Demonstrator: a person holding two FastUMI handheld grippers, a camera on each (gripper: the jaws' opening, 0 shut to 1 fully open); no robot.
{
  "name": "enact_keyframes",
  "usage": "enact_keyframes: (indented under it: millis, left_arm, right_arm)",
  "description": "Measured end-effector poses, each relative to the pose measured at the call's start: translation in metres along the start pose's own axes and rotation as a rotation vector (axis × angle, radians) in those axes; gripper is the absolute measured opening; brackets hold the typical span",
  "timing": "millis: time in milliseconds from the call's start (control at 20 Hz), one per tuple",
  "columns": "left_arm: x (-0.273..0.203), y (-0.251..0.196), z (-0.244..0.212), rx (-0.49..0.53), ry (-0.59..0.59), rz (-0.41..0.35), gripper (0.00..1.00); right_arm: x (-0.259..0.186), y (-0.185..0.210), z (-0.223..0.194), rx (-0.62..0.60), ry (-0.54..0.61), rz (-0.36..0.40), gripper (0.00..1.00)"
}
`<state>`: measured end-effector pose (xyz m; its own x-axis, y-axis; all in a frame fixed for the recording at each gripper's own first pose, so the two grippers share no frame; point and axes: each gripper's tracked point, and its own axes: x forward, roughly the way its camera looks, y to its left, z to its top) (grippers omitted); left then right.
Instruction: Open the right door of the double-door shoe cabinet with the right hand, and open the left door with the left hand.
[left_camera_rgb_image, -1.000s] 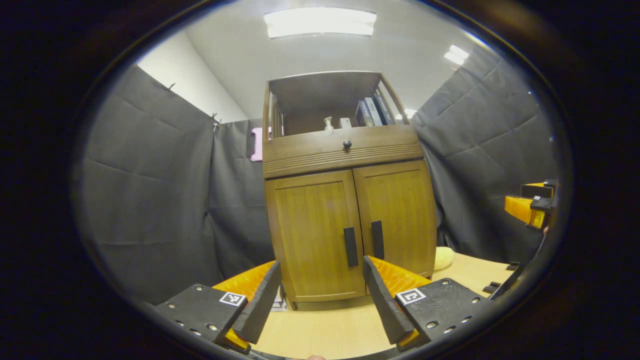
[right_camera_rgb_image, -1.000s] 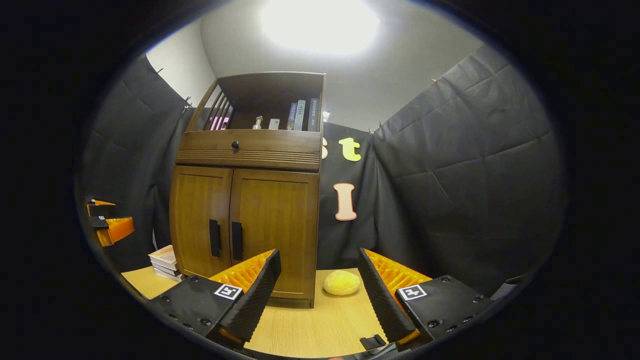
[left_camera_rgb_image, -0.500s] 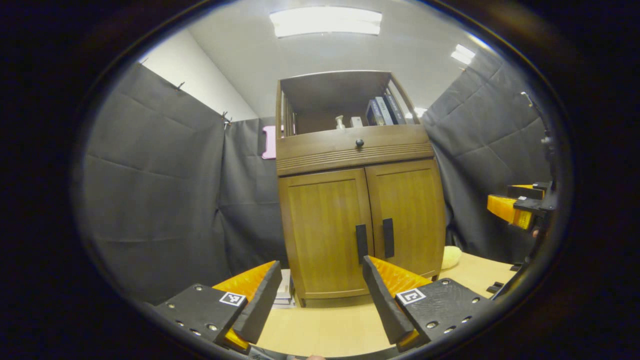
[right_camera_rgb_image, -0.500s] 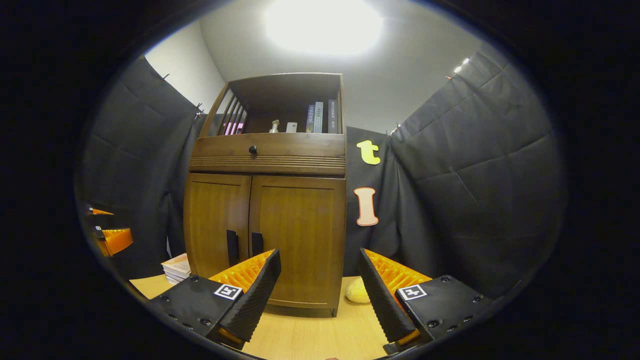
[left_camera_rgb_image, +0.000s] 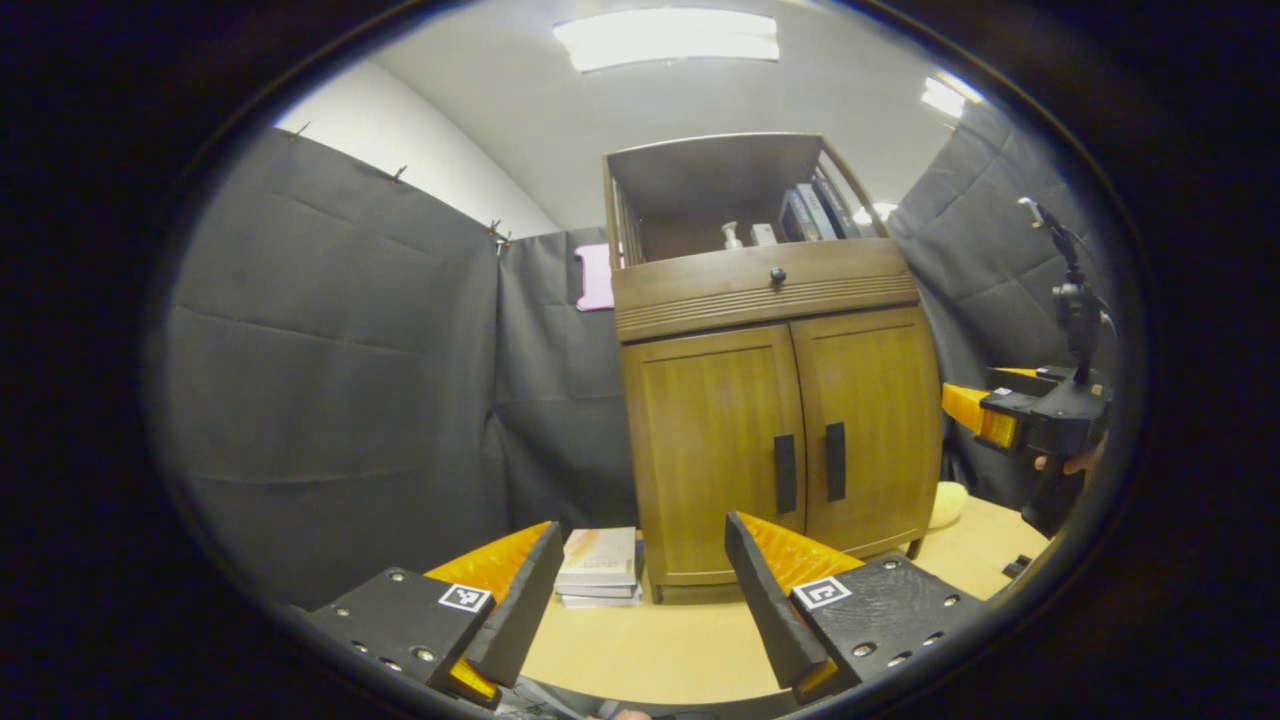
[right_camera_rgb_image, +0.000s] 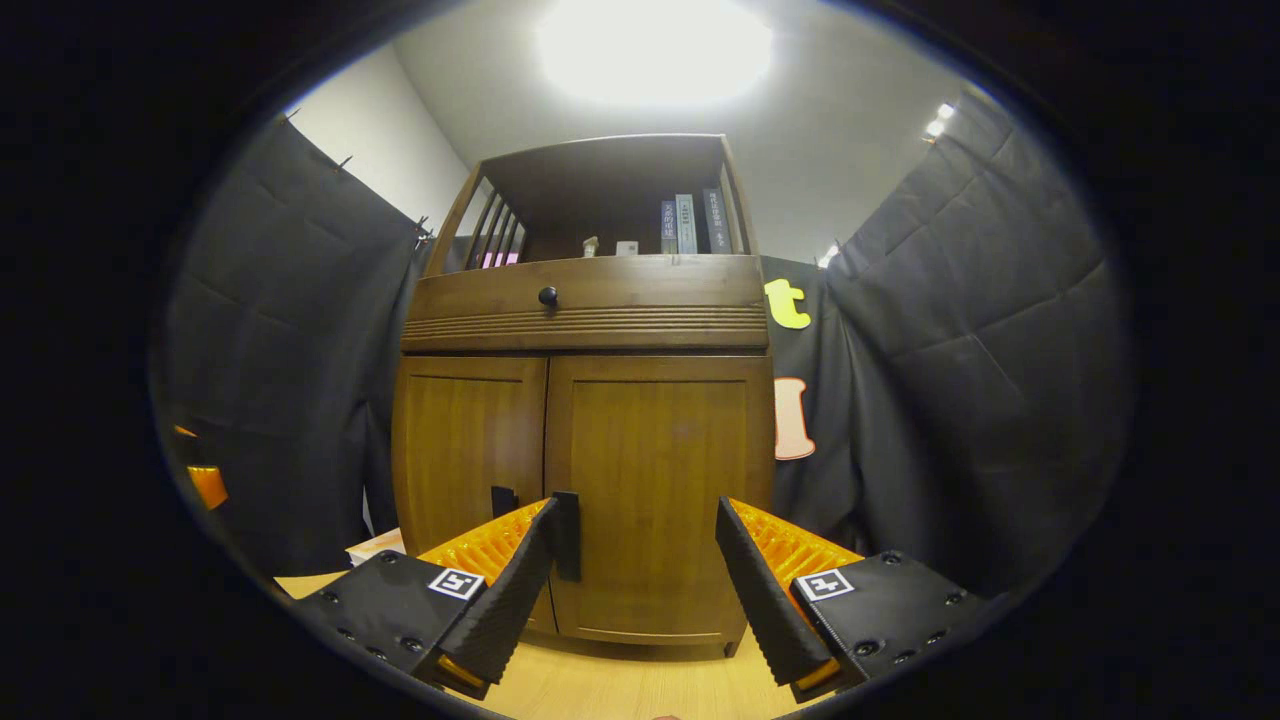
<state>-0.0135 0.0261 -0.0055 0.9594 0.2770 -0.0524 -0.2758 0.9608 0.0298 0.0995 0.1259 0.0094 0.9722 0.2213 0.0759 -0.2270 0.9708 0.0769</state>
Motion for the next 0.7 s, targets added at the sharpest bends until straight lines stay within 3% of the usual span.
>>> enact_keyframes:
  millis: [700]
  left_arm:
    - [0.003,0.025,0.003,0.040,0.002,0.218,0.95]
  right_arm:
    - [0.100,0.043,-0.056,0.016,0.066,0.058,0.97]
